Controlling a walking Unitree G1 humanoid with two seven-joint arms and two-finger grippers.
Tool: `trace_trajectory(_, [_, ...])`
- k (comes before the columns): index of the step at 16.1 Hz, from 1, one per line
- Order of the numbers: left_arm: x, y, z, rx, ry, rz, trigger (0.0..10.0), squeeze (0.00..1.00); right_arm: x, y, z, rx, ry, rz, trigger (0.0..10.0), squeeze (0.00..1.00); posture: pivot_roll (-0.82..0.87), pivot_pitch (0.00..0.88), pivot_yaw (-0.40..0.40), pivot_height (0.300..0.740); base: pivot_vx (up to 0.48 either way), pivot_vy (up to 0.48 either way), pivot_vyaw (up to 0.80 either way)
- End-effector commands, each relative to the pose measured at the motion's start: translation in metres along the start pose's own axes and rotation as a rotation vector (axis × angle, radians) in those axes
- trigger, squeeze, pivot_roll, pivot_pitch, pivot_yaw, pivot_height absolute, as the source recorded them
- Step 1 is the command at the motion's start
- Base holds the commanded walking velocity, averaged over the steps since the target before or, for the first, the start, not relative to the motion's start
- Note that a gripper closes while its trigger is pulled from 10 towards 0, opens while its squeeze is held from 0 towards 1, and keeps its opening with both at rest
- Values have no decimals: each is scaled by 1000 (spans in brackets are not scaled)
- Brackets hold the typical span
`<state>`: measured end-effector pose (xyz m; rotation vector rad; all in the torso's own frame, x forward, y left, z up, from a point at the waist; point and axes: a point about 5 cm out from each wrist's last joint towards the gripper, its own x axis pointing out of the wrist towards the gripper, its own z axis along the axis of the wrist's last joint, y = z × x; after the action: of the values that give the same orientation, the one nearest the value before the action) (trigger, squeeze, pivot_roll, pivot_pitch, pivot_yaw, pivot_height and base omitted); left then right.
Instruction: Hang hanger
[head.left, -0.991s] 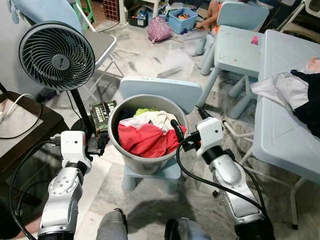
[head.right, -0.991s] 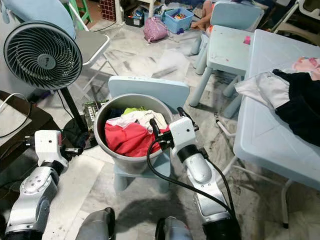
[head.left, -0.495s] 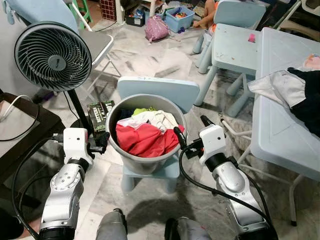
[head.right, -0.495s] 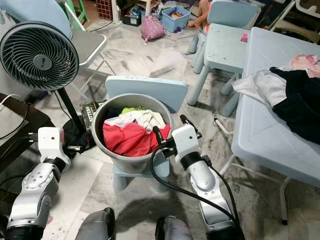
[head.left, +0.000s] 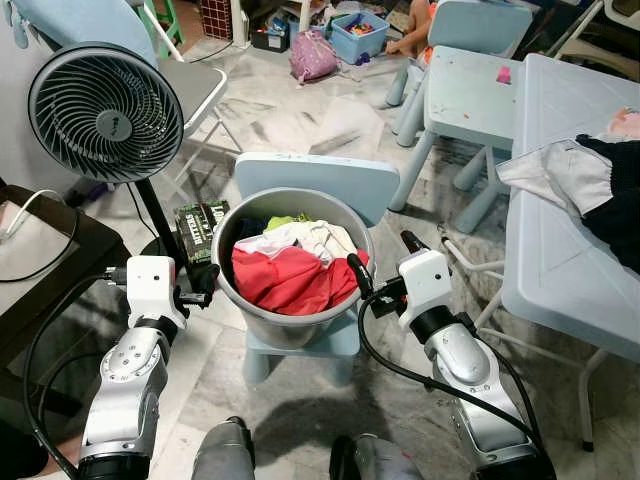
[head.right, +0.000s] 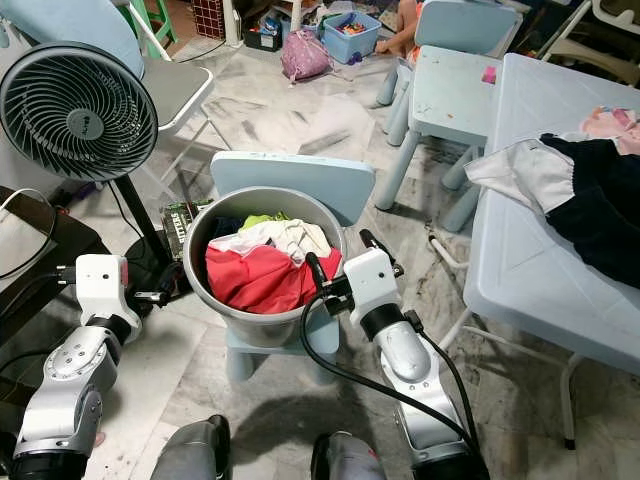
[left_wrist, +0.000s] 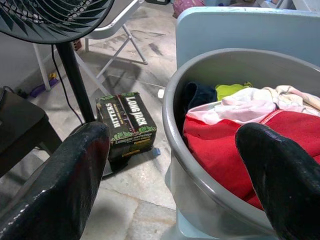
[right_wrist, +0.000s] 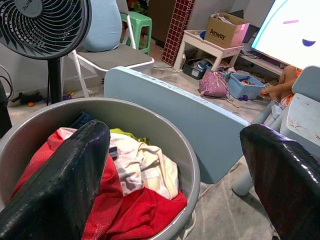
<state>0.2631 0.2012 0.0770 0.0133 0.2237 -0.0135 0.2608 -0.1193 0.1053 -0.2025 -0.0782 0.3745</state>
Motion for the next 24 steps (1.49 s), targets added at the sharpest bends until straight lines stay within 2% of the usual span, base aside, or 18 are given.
trace_trajectory(1, [-1, -1, -3, 5, 18, -5, 10000, 110, -1, -5, 4, -5, -10, -18, 10000, 0, 44, 146, -66, 740, 0, 0, 0])
trace_trajectory(3, [-1, -1, -3, 5, 18, -5, 10000, 110, -1, -5, 4, -5, -10, -18, 10000, 0, 44, 146, -66, 740, 0, 0, 0])
trace_trajectory(4, [8, -6, 2, -35, 4, -1, 10000, 0, -19, -19, 5, 29, 37, -77, 10000, 0, -68, 267, -115, 740, 0, 0, 0])
trace_trajectory(5, [10, -10, 2, -82, -17, 15, 10000, 0, -30, -33, 8, 82, 72, -149, 10000, 0, -36, 252, -113, 740, 0, 0, 0])
trace_trajectory(7, [-2, -10, 4, -86, -51, 17, 10000, 0, -18, -29, 7, 105, 56, -141, 10000, 0, 0, 230, -108, 740, 0, 0, 0])
trace_trajectory(9, [-1, -4, 3, -86, -39, 39, 10000, 0, -7, -26, 9, 101, 35, -130, 10000, 0, 14, 211, -105, 740, 0, 0, 0])
trace_trajectory(13, [6, -2, 16, -61, -104, 8, 10000, 0, 0, -29, 12, 107, 29, -133, 10000, 0, 26, 166, -91, 740, 0, 0, 0])
trace_trajectory(18, [15, -3, 20, -53, -118, -11, 10000, 0, 13, -30, 17, 82, -10, -134, 10000, 0, 27, 116, -76, 740, 271, 0, 0])
trace_trajectory(24, [20, -3, 21, -47, -123, -19, 10000, 0, 19, -32, 16, 73, -22, -129, 10000, 0, 31, 103, -72, 740, 302, 0, 0])
